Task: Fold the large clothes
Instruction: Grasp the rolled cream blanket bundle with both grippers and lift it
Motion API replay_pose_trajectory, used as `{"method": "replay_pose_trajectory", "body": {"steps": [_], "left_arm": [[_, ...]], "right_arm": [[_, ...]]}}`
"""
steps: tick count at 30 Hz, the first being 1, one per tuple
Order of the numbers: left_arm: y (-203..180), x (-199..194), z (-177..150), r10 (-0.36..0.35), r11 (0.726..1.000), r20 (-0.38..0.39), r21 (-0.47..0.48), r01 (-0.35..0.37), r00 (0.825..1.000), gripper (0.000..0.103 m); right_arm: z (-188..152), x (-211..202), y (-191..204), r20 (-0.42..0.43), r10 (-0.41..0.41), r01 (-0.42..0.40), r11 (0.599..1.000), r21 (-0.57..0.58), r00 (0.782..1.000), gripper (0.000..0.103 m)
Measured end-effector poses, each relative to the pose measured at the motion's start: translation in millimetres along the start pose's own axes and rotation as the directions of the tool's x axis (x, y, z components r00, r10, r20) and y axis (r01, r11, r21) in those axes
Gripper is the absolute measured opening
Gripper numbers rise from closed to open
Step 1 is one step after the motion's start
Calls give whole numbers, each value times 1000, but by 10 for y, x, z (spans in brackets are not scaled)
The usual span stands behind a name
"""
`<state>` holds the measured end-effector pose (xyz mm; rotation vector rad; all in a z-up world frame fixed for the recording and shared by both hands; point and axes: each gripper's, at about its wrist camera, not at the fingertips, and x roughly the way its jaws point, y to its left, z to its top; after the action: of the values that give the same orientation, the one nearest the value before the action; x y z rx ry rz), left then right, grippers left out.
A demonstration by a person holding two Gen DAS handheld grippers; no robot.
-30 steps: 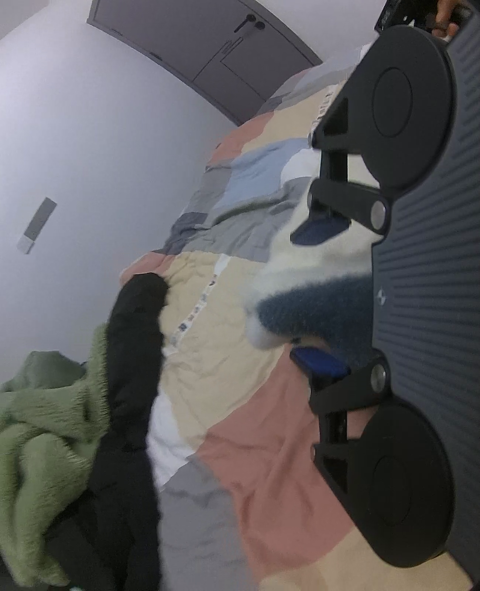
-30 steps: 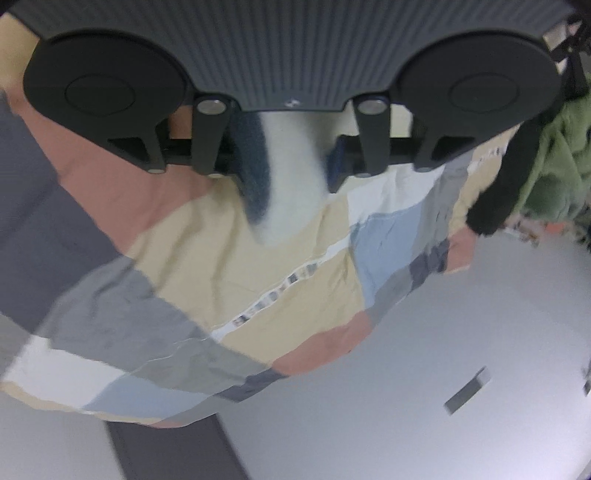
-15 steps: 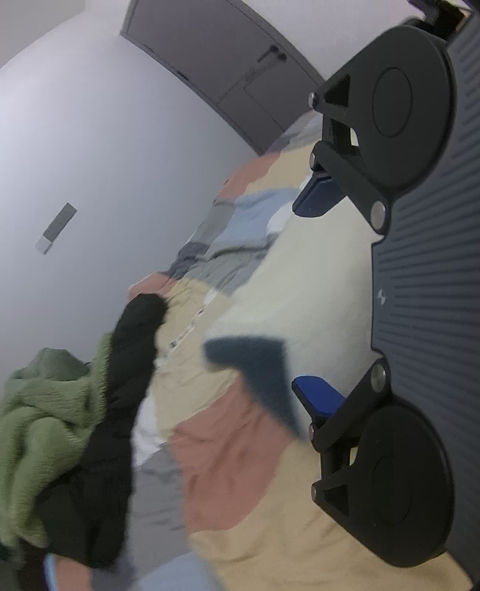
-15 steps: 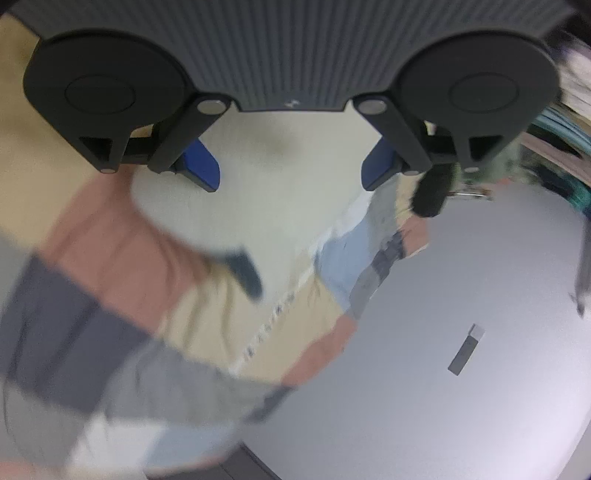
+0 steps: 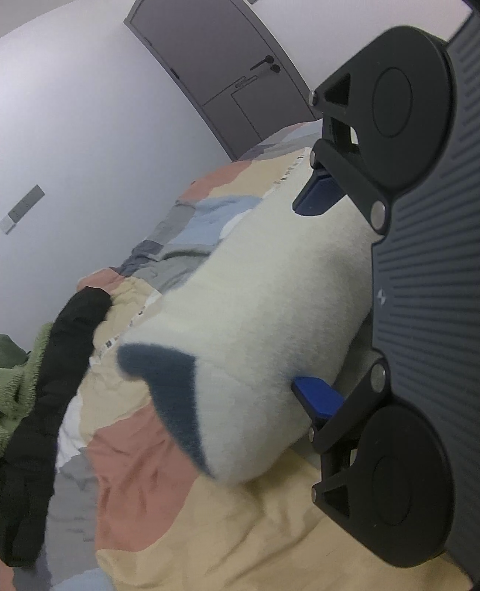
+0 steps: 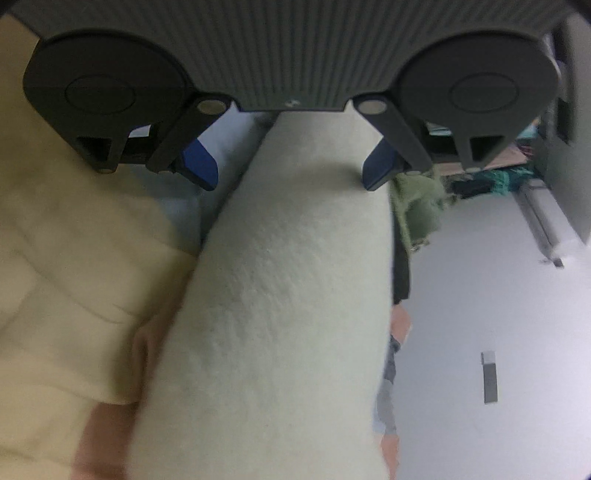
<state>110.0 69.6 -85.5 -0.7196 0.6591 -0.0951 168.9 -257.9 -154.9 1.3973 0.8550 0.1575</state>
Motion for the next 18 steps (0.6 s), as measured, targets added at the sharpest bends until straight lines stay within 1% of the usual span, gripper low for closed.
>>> {"method": "replay_pose_trajectory", "body": {"steps": [1, 3, 7, 9, 11, 12, 14, 15, 16, 17, 18], "left_arm": [[2, 16, -8, 0, 1000, -7, -4, 0, 1000, 97], [26, 52, -6, -1, 1000, -20, -14, 1, 1000, 97], [86, 133, -26, -7, 999, -53, -47, 5, 999, 98], [149, 184, -26, -31, 995, -77, -94, 24, 997, 99], [257, 273, -29, -84, 982, -115, -178, 62, 990, 100], [320, 315, -36, -111, 970, -129, -228, 79, 985, 100], [477, 415, -65, -179, 930, -144, -347, 120, 973, 100], [578, 463, -92, -226, 893, -129, -422, 153, 966, 100], [659, 496, -114, -257, 858, -107, -482, 176, 960, 100], [740, 529, -133, -272, 823, -86, -536, 186, 958, 100], [810, 558, -143, -274, 794, -65, -578, 188, 959, 100]], "right_arm": [[-11, 29, 19, 10, -2, 2, 1000, -18, 1000, 90], [0, 119, 39, 14, 15, -14, 1000, -17, 1000, 98], [46, 214, 118, 20, 51, -50, 998, -26, 999, 99], [57, 222, 161, 21, 57, -56, 998, -34, 998, 99], [57, 214, 185, 23, 70, -69, 997, -38, 997, 99], [62, 194, 189, 26, 80, -79, 996, -42, 996, 99], [49, 170, 214, 34, 99, -97, 994, -53, 995, 99], [38, 159, 223, 39, 104, -101, 993, -61, 994, 99], [23, 152, 229, 43, 106, -103, 992, -72, 993, 99], [12, 150, 238, 46, 105, -101, 991, -85, 993, 99], [-1, 147, 235, 49, 103, -98, 991, -97, 993, 99]]}}
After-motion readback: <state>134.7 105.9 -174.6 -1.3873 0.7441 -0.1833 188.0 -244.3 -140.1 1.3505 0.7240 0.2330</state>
